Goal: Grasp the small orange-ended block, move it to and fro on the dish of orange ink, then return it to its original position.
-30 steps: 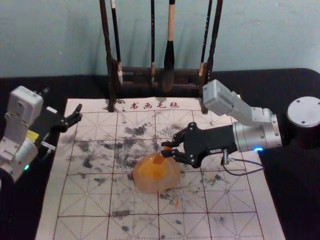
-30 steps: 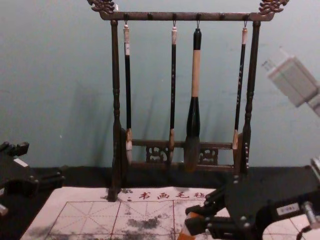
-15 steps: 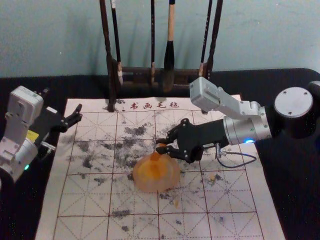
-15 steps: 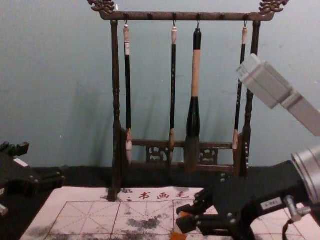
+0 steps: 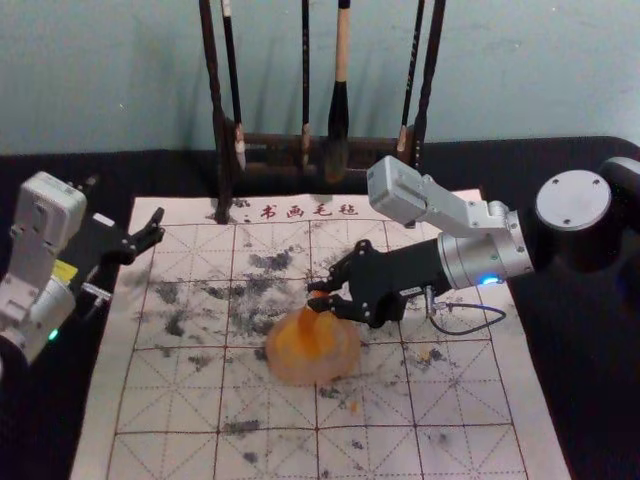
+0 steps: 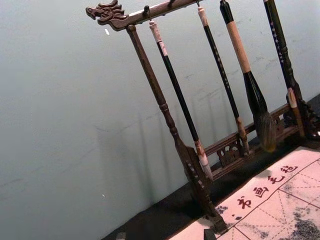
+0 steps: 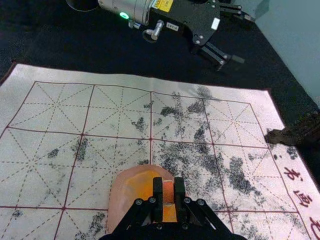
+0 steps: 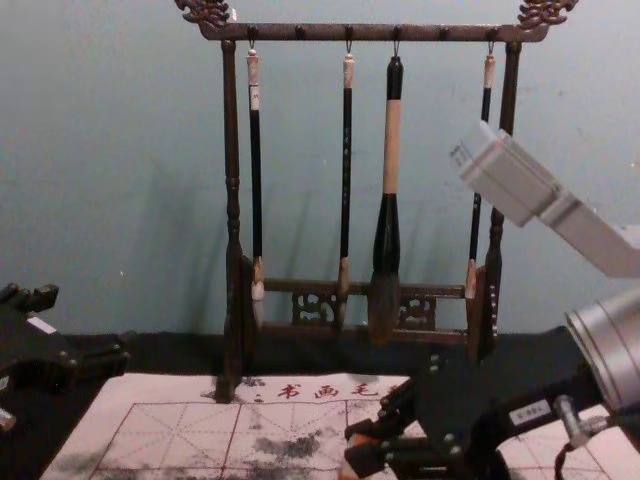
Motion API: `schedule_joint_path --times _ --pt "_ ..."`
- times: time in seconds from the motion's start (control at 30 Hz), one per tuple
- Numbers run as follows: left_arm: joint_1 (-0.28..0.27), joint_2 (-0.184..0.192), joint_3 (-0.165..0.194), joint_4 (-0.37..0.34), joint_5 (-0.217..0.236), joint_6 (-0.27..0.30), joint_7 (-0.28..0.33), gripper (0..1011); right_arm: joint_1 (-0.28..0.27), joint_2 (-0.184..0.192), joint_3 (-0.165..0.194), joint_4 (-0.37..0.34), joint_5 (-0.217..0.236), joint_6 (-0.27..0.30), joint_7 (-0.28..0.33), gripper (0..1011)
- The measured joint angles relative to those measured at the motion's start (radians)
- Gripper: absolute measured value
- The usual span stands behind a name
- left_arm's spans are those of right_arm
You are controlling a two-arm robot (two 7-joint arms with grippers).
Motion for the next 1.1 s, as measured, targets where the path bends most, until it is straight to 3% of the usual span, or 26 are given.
schedule_joint_path --times 0.67,1.1 --pt "0.0 0.0 0.0 0.0 0.0 0.0 0.0 1001 0.015 0.001 -0.018 0.01 -0.013 -0.005 0.002 132" --pt "0.0 0.0 0.0 0.0 0.0 0.0 0.0 1001 0.01 0.025 -0.013 -0.013 -0.015 -0.005 -0.002 132"
